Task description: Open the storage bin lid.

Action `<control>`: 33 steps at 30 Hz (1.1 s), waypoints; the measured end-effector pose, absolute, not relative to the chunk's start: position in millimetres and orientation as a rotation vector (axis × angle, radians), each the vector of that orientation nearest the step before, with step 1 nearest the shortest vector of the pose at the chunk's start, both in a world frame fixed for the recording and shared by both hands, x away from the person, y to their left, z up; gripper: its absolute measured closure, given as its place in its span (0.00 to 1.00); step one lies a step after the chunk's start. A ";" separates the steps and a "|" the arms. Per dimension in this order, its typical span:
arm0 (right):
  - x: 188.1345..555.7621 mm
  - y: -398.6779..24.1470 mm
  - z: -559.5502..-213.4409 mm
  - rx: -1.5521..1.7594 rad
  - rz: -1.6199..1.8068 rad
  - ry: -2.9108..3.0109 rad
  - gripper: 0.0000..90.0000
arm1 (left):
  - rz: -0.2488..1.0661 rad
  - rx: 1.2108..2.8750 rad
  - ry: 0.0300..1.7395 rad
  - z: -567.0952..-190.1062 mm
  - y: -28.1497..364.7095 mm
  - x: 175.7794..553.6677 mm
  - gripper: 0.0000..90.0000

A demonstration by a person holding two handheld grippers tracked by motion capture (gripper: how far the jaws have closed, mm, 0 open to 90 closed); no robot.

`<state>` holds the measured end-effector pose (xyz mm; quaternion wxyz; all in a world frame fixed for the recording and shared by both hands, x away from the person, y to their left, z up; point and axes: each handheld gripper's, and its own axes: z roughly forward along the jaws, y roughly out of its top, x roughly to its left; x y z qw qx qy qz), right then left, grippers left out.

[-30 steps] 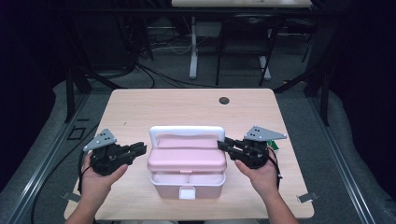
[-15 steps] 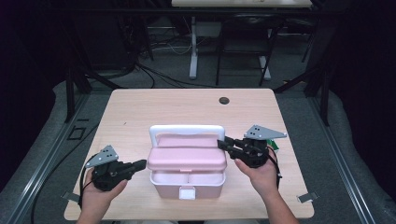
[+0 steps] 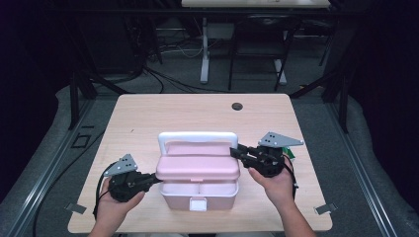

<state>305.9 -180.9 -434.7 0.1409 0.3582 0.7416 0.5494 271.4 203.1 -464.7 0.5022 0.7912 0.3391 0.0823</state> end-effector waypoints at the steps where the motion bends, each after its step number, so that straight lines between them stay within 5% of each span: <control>1: 305.8 -180.8 -434.7 1.035 1.587 2.142 0.83 | 0.194 1.913 0.814 -463.7 201.2 271.6 1.00; 33: 304.2 -198.5 -432.4 1.093 1.642 2.044 0.76 | 0.226 1.901 0.774 -437.0 190.4 272.5 1.00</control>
